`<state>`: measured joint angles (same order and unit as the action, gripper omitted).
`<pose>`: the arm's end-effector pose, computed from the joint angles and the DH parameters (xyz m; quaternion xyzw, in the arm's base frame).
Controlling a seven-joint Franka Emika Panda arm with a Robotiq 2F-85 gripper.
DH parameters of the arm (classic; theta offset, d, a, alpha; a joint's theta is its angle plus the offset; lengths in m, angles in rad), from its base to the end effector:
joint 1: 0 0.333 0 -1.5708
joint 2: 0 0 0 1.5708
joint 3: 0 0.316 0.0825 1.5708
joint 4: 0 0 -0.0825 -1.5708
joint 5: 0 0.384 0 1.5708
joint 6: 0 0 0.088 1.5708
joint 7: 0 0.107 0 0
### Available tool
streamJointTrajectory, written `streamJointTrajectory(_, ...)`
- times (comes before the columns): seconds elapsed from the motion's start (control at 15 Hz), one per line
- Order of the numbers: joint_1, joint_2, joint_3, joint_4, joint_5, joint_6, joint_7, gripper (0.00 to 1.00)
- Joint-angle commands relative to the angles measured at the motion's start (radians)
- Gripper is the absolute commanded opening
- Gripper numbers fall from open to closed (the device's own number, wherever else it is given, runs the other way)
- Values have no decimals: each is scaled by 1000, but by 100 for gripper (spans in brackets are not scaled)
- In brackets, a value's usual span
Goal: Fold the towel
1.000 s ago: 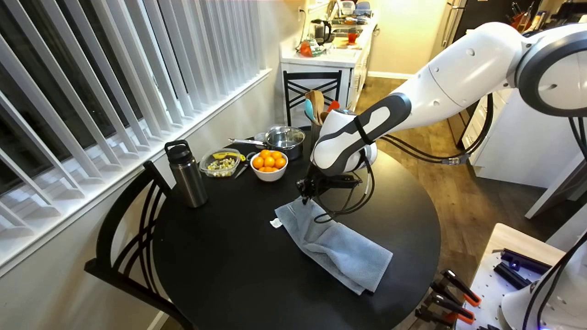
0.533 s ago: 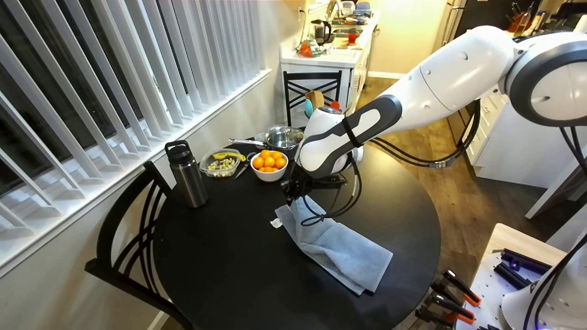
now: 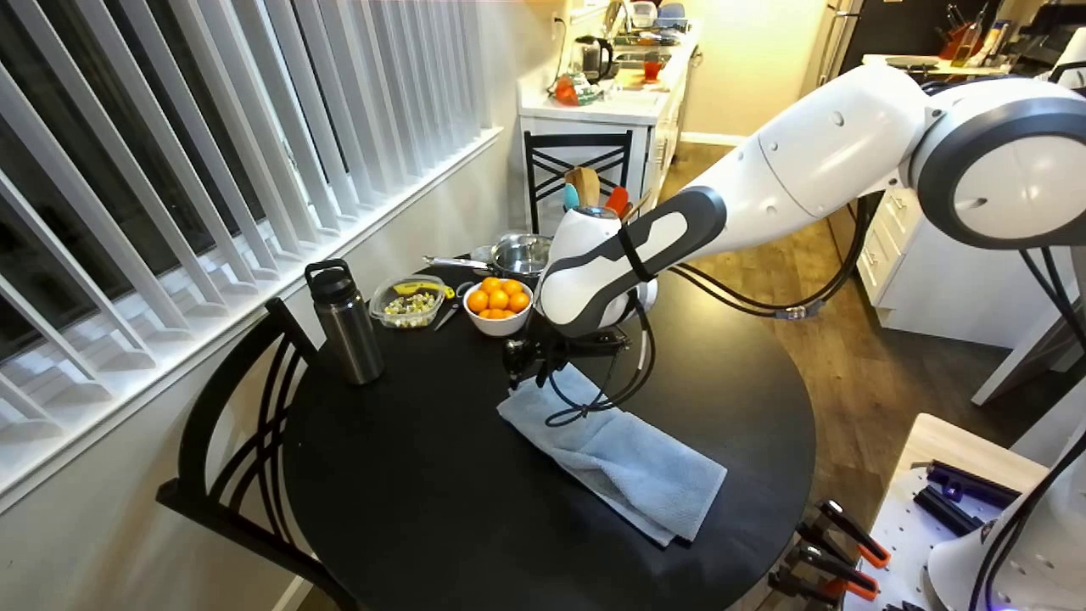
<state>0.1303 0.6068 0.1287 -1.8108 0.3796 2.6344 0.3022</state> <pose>0.6539 0.1558 0.2280 -0.9657 0.1896 -0.0602 0.1669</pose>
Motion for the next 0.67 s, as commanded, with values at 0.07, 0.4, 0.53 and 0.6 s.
streamJointTrajectory(0.07,-2,-12,-14,-10,-23,-71,12,92)
streamJointTrajectory(0.4,6,-93,-33,-91,-93,-168,-29,100)
streamJointTrajectory(0.53,16,-144,-36,-149,-137,-188,-37,100)
streamJointTrajectory(0.6,20,-167,-36,-177,-156,-189,-38,100)
